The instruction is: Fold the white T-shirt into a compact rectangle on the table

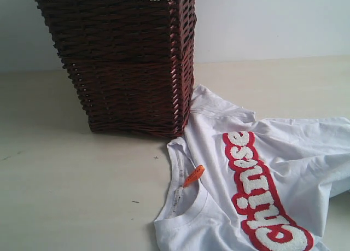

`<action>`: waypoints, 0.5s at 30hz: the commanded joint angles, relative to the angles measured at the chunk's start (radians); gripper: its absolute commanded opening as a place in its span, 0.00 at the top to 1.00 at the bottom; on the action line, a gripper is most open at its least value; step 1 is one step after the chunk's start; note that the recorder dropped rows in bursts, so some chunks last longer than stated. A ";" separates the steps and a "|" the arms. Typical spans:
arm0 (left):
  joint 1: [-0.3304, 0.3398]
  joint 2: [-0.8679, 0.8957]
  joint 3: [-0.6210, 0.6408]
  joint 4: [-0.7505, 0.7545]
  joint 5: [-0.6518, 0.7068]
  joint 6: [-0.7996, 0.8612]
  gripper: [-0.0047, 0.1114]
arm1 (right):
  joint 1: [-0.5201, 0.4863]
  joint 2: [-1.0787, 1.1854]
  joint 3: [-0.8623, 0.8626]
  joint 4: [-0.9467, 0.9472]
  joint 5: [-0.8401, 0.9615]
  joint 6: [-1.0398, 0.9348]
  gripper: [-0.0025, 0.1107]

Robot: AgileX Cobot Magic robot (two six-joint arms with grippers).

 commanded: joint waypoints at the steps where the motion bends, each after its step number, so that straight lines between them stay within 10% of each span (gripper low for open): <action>1: -0.012 0.185 -0.008 -0.252 0.156 0.219 0.96 | -0.006 0.061 0.005 0.003 0.045 0.004 0.98; 15: -0.012 0.621 -0.008 -0.444 0.144 0.475 0.96 | -0.006 0.067 0.005 0.003 0.059 -0.011 0.98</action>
